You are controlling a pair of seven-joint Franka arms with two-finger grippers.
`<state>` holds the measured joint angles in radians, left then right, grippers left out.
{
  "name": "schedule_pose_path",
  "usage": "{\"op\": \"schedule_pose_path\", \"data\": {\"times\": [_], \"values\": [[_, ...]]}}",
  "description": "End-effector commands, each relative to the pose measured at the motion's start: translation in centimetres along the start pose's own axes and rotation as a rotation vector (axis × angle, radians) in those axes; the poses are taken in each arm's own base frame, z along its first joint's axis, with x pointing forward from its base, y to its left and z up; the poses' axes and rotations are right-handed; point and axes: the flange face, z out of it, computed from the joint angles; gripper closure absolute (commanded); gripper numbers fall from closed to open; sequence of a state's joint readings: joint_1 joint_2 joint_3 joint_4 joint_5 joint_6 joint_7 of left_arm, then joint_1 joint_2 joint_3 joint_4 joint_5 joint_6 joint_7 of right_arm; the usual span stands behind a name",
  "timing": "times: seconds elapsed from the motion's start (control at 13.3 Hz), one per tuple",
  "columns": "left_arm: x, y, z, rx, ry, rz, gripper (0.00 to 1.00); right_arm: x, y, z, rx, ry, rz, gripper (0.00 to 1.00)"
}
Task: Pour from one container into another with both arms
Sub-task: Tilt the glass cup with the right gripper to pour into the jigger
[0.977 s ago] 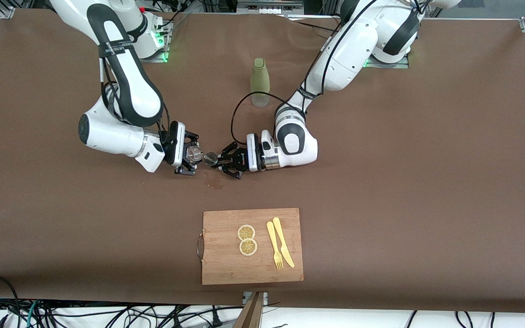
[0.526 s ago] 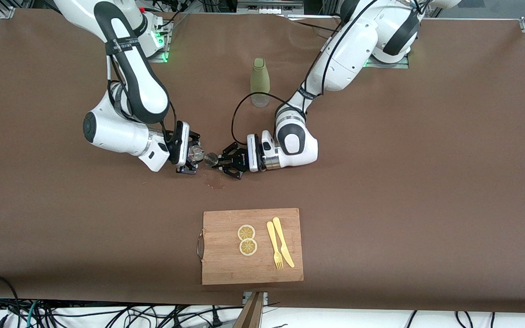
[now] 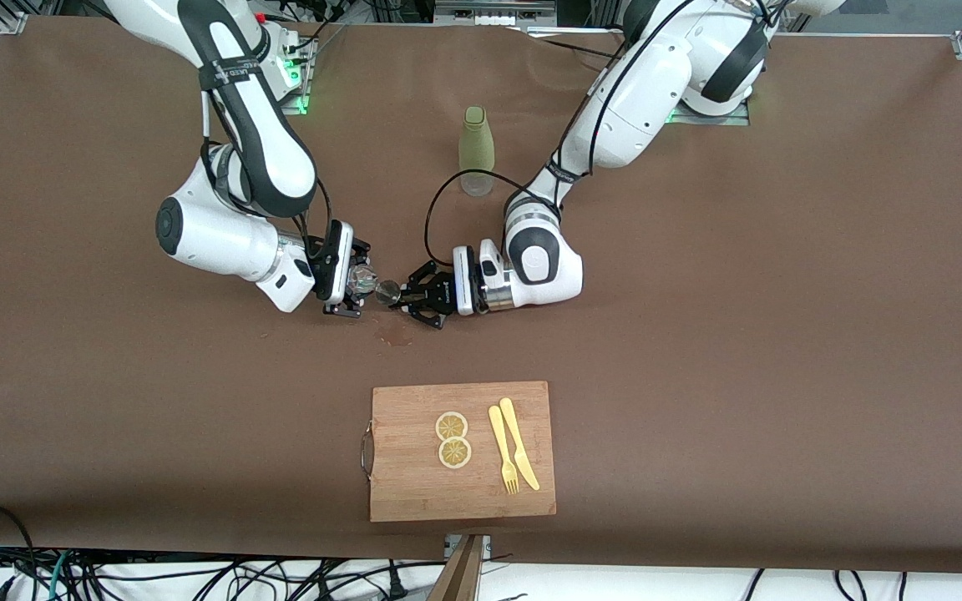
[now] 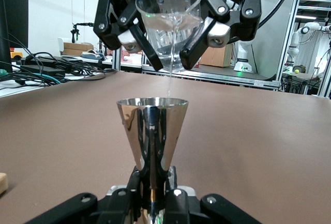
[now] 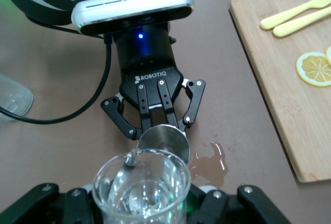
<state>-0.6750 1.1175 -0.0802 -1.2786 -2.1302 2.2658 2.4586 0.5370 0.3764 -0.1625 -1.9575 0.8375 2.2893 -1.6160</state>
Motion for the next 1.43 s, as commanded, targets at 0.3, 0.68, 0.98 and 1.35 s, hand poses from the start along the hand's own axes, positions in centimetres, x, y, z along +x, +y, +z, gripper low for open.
{"op": "schedule_pose_path", "data": {"times": [0.3,0.68,0.98,1.35], "values": [[0.3,-0.2,0.7,0.029,0.014,0.025,1.00,1.1,-0.7,-0.5,-0.016,-0.031,0.054,0.72],[0.3,-0.3,0.7,0.030,0.013,0.028,1.00,2.0,-0.9,-0.3,-0.019,-0.070,0.073,0.72],[0.3,-0.2,0.7,0.029,0.014,0.027,1.00,2.0,-0.9,-0.3,-0.019,-0.071,0.072,0.72],[0.1,-0.2,0.6,0.030,0.011,0.025,1.00,2.3,-0.9,-0.7,-0.025,-0.060,0.083,0.72]]}}
